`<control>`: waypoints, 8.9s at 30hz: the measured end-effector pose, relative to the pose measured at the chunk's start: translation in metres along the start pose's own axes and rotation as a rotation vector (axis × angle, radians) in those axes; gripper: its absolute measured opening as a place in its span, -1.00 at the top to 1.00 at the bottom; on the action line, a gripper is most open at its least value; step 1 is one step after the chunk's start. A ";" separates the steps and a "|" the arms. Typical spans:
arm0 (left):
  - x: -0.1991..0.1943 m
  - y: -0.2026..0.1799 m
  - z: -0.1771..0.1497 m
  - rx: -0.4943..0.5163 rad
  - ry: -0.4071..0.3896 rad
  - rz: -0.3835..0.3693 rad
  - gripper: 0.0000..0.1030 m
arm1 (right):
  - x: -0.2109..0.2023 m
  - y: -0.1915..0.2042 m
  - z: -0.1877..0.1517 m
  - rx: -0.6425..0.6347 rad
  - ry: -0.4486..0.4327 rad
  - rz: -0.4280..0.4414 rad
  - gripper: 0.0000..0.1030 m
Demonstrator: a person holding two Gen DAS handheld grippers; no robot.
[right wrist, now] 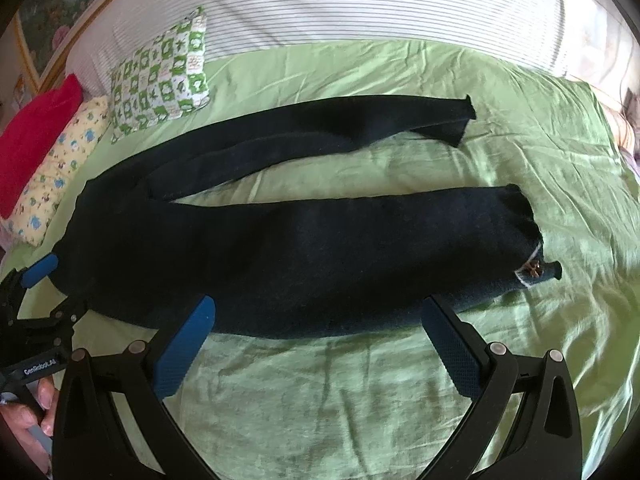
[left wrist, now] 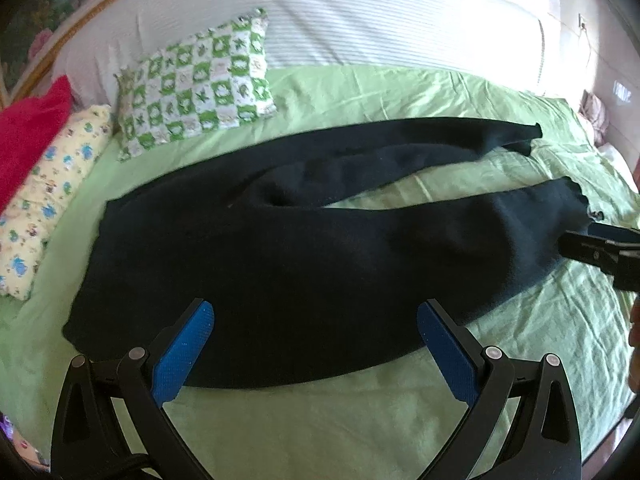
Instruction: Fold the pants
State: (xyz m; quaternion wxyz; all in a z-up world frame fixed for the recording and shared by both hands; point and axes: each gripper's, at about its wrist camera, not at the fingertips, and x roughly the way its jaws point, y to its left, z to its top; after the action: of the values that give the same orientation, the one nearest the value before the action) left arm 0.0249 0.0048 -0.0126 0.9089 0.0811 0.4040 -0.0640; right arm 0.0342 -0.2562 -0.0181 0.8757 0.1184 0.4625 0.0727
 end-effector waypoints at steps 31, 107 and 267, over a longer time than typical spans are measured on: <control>0.212 -0.056 0.240 0.466 0.200 -0.287 -0.53 | 0.147 -0.146 0.206 0.057 0.345 0.073 -0.18; 0.058 0.106 0.094 -0.080 0.369 -0.399 -0.20 | 0.030 0.028 0.078 -0.174 0.277 0.350 0.10; 0.013 -0.016 0.045 0.264 0.123 -0.544 -0.29 | -0.019 -0.100 -0.072 0.542 -0.110 0.292 0.04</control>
State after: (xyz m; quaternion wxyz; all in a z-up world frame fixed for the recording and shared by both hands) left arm 0.0633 -0.0202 0.0053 0.8139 0.0911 0.4533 -0.3519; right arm -0.0344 -0.3469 -0.0697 0.8162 0.4165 0.3950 0.0653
